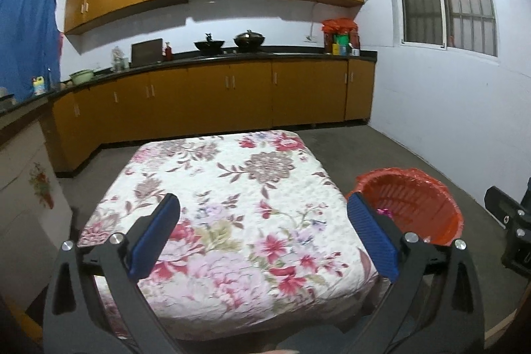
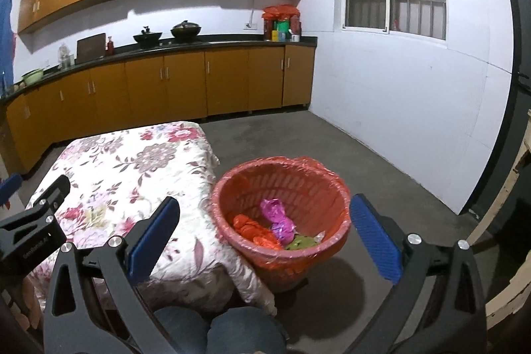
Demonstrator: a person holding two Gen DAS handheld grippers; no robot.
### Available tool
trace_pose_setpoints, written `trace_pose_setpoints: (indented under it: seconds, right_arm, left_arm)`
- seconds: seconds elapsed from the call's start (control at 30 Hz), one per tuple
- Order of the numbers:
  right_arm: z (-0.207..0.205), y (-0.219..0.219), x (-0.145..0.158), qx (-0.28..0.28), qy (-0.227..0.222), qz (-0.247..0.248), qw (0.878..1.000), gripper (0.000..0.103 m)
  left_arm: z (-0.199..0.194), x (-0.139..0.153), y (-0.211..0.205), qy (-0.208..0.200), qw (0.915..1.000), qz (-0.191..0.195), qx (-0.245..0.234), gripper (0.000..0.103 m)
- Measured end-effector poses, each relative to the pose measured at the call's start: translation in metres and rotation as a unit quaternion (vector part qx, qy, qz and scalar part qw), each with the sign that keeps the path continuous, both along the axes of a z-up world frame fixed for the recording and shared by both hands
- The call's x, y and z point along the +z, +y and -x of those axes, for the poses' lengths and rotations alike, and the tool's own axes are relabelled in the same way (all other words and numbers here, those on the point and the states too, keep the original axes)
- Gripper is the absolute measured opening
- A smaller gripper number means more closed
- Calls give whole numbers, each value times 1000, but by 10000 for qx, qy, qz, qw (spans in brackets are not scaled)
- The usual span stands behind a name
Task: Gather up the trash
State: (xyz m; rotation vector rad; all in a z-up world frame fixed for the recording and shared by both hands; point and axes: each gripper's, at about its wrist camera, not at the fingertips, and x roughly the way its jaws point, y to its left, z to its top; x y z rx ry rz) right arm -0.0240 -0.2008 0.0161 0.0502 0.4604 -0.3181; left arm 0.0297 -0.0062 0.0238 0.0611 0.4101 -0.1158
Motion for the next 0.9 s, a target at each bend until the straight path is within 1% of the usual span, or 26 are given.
trace_pose_setpoints:
  seconds: [0.1,0.4,0.9]
  right_arm:
    - [3,8,-1,58,-56,-12,10000,101]
    - [7,13,-3,1,-105,-68,9999,101]
    - [13,10,-1,-208,-244,33,9995,101]
  left_arm:
    - [8,2,5,-66,9999,-26,102,99]
    - [16,-1,19,42,9995,120,298,99]
    - [24,1,23,-17,9993,259,266,99]
